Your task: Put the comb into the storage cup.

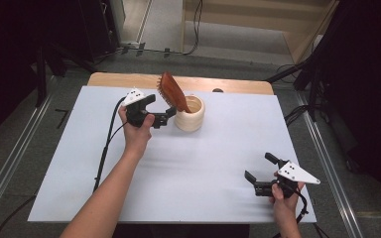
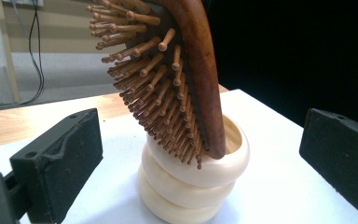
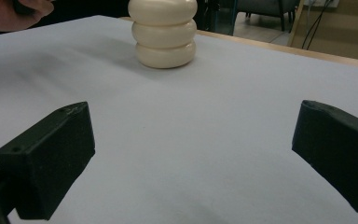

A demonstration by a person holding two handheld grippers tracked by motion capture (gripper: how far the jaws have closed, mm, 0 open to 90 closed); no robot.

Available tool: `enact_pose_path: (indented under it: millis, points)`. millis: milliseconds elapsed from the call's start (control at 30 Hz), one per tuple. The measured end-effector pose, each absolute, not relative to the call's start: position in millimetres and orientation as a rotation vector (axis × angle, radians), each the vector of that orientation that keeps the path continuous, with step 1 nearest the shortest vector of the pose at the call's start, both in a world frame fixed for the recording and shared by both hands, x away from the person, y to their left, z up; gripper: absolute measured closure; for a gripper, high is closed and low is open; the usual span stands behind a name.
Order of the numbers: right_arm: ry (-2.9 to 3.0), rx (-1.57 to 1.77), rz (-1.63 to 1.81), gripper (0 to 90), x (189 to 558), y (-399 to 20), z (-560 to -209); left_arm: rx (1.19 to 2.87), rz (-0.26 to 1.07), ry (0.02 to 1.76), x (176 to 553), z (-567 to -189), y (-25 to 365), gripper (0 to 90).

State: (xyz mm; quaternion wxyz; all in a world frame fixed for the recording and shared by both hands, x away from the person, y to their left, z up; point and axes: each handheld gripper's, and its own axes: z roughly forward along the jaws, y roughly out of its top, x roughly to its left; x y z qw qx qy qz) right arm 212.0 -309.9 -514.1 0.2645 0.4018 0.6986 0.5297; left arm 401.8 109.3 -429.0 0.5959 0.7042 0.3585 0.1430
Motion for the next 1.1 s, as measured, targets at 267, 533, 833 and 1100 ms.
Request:
enact_pose_path:
  millis: [267, 533, 833, 1100]
  points:
    - [1.888, 1.084, 1.431, 0.0, 212, -310, -514, 1.654, 0.354, 0.809, 389, -430, 118, 0.0]
    - [1.888, 1.087, 1.431, 0.0, 212, -310, -514, 1.649, 0.363, 0.806, 378, -432, 129, 0.0]
    - [1.888, 1.087, 1.429, 0.0, 212, -310, -514, 1.649, 0.37, 0.801, 362, -438, 140, 0.0]
    - [1.89, 1.086, 1.426, 0.0, 212, -309, -514, 1.657, 0.384, 0.805, 351, -446, 151, 0.0]
